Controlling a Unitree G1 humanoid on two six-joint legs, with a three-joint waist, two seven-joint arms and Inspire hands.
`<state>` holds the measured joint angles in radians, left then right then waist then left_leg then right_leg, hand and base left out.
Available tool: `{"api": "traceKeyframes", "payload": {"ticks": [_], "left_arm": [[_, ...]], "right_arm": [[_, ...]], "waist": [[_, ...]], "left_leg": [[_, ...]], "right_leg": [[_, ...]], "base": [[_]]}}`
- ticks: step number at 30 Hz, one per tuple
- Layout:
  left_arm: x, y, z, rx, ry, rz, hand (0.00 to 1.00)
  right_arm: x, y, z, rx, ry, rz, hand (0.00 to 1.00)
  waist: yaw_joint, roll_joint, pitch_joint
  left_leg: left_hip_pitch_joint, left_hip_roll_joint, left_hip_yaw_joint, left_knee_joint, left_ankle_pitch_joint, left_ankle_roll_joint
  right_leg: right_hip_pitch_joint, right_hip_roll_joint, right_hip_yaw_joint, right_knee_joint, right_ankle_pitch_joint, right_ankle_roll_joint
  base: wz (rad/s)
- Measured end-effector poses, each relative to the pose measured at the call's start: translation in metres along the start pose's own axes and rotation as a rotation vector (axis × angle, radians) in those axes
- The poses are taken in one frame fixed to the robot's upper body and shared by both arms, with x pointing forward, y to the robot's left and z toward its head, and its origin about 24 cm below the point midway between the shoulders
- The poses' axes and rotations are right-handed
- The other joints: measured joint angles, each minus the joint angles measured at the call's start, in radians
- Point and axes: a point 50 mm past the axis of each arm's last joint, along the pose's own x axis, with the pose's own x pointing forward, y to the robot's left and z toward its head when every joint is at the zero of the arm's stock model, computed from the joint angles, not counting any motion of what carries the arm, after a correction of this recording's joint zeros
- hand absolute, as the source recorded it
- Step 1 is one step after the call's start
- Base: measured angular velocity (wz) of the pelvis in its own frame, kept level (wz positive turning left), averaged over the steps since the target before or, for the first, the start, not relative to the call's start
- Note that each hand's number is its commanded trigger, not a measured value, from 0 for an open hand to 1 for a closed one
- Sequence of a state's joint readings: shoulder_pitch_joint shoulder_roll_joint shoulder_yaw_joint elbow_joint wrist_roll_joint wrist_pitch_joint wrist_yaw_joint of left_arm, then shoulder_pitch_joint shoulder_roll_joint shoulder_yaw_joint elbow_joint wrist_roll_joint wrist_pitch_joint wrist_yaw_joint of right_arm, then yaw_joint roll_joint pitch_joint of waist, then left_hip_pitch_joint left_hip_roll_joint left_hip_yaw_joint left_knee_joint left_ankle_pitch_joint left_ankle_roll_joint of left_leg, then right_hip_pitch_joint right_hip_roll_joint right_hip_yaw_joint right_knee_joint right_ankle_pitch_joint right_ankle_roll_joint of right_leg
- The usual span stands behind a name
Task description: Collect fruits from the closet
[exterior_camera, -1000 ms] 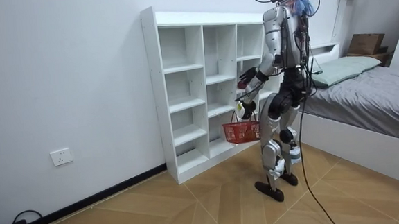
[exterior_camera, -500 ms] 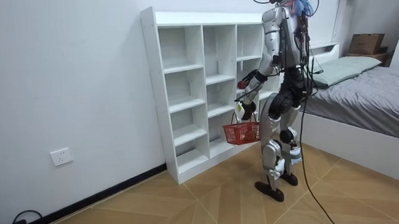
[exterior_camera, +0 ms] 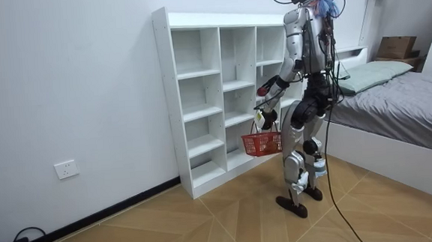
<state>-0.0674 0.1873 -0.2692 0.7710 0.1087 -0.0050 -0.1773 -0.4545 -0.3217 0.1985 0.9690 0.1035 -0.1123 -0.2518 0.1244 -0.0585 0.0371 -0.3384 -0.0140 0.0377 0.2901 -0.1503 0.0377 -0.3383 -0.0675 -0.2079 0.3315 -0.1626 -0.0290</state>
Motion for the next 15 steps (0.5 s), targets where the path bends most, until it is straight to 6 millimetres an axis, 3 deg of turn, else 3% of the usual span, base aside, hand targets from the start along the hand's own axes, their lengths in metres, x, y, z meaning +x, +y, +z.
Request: {"api": "traceKeyframes", "payload": {"ticks": [15], "left_arm": [[0.0022,-0.0034,0.0043,0.005,-0.012,-0.012,1.00]], "right_arm": [[0.0020,-0.0010,0.0086,-0.063,-0.052,-0.019,0.00]], "waist": [[0.018,0.002,-0.0002]], "left_leg": [[-0.017,0.001,0.008,-0.010,0.003,-0.001]], "right_leg": [[-0.033,-0.001,0.008,0.013,0.002,-0.002]], "base": [[-0.02]]}}
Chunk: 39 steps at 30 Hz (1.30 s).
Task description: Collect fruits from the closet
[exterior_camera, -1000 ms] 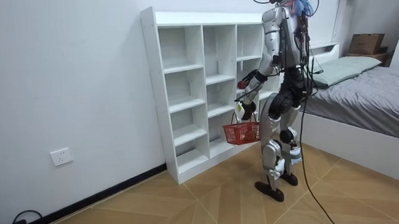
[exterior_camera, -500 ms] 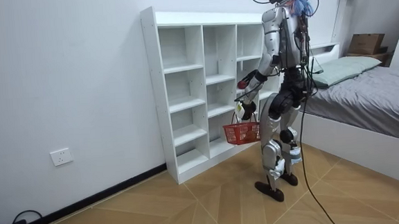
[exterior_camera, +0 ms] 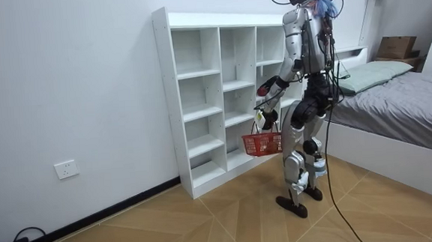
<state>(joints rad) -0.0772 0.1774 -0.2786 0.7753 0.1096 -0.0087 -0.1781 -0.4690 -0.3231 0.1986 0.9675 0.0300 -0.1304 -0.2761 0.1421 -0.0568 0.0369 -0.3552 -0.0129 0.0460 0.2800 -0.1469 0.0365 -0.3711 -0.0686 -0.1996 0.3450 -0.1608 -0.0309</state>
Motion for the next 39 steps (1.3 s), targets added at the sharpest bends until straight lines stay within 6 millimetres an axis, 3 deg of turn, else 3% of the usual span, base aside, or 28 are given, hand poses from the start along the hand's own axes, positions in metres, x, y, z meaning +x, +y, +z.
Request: {"api": "traceKeyframes", "payload": {"ticks": [39], "left_arm": [[0.0003,-0.0005,0.0010,0.000,-0.007,-0.001,1.00]], "right_arm": [[0.0010,0.0018,0.0067,-0.039,-0.039,-0.006,0.00]], "waist": [[-0.001,-0.001,0.0045]], "left_leg": [[-0.005,0.000,0.007,-0.013,0.003,0.000]], "right_leg": [[-0.015,0.001,0.008,-0.001,0.000,0.000]], "base": [[0.00]]}}
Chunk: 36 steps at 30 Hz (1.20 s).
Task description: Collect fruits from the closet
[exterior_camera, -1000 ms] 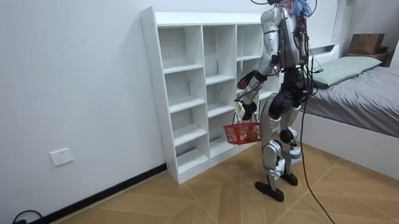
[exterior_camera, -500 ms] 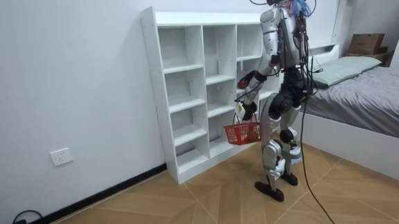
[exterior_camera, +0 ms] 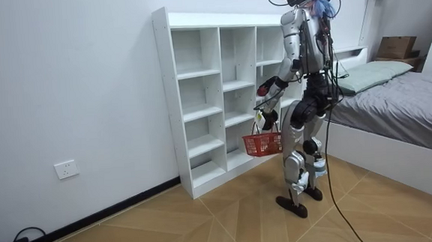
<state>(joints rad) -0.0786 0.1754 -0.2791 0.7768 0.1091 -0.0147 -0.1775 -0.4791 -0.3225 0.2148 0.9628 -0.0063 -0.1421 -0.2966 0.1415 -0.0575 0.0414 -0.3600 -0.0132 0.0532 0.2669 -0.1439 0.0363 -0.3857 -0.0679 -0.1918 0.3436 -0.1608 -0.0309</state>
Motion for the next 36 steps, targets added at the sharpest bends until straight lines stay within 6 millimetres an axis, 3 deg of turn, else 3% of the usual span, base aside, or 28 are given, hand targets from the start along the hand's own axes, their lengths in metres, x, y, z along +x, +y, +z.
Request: {"api": "traceKeyframes", "payload": {"ticks": [36], "left_arm": [[0.0022,-0.0047,-0.0033,-0.013,0.022,-0.020,1.00]], "right_arm": [[-0.0006,0.0037,0.0011,-0.008,-0.005,0.015,0.00]], "waist": [[0.001,-0.001,0.0013]], "left_leg": [[0.001,0.000,0.000,0.000,0.003,-0.001]], "right_leg": [[0.002,0.000,0.000,-0.001,0.000,0.000]], "base": [[0.00]]}}
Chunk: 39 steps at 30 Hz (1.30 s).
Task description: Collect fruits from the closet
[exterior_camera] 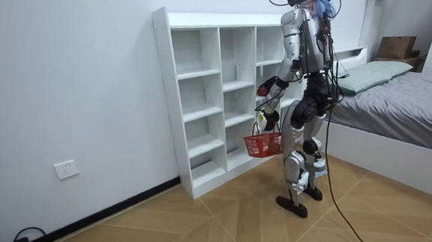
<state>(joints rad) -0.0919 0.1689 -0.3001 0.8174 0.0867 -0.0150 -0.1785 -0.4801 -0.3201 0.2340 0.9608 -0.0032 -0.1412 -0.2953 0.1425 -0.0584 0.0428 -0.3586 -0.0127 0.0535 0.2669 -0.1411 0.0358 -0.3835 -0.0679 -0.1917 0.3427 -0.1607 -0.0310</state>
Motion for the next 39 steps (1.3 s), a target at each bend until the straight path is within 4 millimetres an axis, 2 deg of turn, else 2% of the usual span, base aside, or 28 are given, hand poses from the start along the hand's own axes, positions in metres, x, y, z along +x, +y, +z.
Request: {"api": "traceKeyframes", "payload": {"ticks": [11,12,13,14,15,26,33,39], "left_arm": [[0.001,-0.002,0.001,-0.003,-0.002,0.004,1.00],[0.001,-0.002,0.001,-0.001,-0.002,0.005,1.00],[0.001,-0.002,0.001,-0.001,-0.003,0.005,1.00],[0.001,-0.003,0.001,0.004,-0.003,0.004,1.00],[0.001,-0.003,0.002,0.007,-0.004,0.003,1.00],[0.002,-0.008,0.002,0.029,-0.002,-0.009,1.00],[0.002,-0.009,0.004,0.034,-0.008,-0.018,1.00],[0.002,-0.010,0.003,0.035,-0.006,-0.026,1.00]], "right_arm": [[0.001,0.001,0.003,-0.008,-0.003,0.007,0.00],[0.002,0.002,0.004,-0.012,-0.005,0.010,0.40],[0.002,0.002,0.004,-0.013,-0.006,0.011,0.63],[0.002,0.002,0.004,-0.014,-0.007,0.011,0.77],[0.002,0.002,0.004,-0.014,-0.007,0.010,1.00],[0.006,-0.003,0.014,-0.005,-0.029,-0.017,1.00],[0.005,0.013,0.023,0.027,-0.065,0.068,1.00],[0.005,0.016,0.024,0.029,-0.069,0.098,1.00]], "waist": [[-0.001,0.005,0.0029],[-0.001,0.005,0.0031],[-0.001,0.005,0.0030],[-0.001,0.005,0.0031],[-0.001,0.005,0.0031],[-0.001,0.005,0.0033],[0.002,0.008,0.0025],[0.002,0.013,0.0016]], "left_leg": [[0.000,0.000,-0.001,-0.001,0.000,0.000],[0.000,0.000,-0.001,0.000,0.000,0.000],[0.000,0.001,-0.001,0.000,0.000,0.000],[0.000,0.001,-0.001,0.000,0.000,0.000],[0.000,0.001,-0.001,0.001,0.000,0.000],[0.004,0.001,-0.004,-0.001,0.000,-0.001],[0.005,0.001,-0.012,-0.003,0.000,-0.001],[0.006,0.000,-0.013,0.002,0.000,-0.001]], "right_leg": [[0.001,0.000,-0.006,0.000,0.000,-0.001],[0.001,0.000,-0.006,0.000,0.001,-0.001],[0.001,0.000,-0.006,0.000,0.001,-0.001],[0.001,0.000,-0.006,0.000,0.001,-0.001],[0.001,0.000,-0.006,0.000,0.001,-0.001],[0.011,0.003,-0.008,-0.011,0.002,-0.002],[0.018,0.002,-0.016,-0.017,0.004,-0.002],[0.022,0.000,-0.026,-0.017,0.004,-0.002]], "base": [[0.00],[0.00],[0.00],[0.00],[0.00],[0.01],[0.02],[0.01]]}}
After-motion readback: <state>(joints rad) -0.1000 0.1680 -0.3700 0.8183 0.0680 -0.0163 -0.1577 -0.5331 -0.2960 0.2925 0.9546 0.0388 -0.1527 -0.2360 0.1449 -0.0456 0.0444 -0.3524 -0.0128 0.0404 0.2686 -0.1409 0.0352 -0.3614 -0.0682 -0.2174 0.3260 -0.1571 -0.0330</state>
